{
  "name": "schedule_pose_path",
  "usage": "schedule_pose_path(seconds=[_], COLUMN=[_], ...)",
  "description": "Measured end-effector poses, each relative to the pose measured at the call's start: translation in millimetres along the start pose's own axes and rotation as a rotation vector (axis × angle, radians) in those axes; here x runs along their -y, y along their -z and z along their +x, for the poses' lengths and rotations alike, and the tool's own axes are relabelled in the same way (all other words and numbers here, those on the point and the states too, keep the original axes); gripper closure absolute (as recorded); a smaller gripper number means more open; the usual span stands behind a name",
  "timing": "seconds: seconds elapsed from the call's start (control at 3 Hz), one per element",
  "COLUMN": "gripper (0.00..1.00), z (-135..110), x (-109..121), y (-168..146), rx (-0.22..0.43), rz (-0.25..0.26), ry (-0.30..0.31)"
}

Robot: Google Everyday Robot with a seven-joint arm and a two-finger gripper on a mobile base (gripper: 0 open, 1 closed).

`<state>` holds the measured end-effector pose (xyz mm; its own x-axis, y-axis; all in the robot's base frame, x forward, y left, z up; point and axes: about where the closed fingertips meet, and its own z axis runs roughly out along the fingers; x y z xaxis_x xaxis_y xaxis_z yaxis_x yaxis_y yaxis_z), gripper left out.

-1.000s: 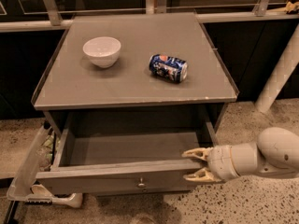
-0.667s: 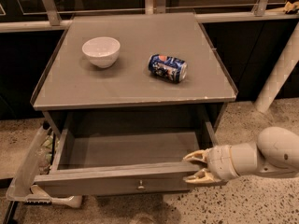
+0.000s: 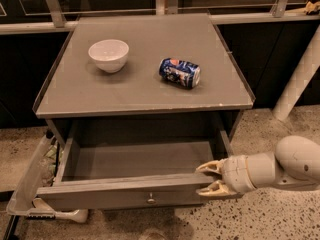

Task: Open top drawer

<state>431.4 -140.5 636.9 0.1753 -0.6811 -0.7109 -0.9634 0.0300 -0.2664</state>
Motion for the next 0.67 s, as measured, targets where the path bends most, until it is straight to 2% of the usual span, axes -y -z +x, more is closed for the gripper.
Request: schedule_pose_path(seconds=[0.67], gripper=[0.35], z=[0.0], x=[0.0], y=[0.0], rx=[0.000], rz=[0.000], ry=[0.000])
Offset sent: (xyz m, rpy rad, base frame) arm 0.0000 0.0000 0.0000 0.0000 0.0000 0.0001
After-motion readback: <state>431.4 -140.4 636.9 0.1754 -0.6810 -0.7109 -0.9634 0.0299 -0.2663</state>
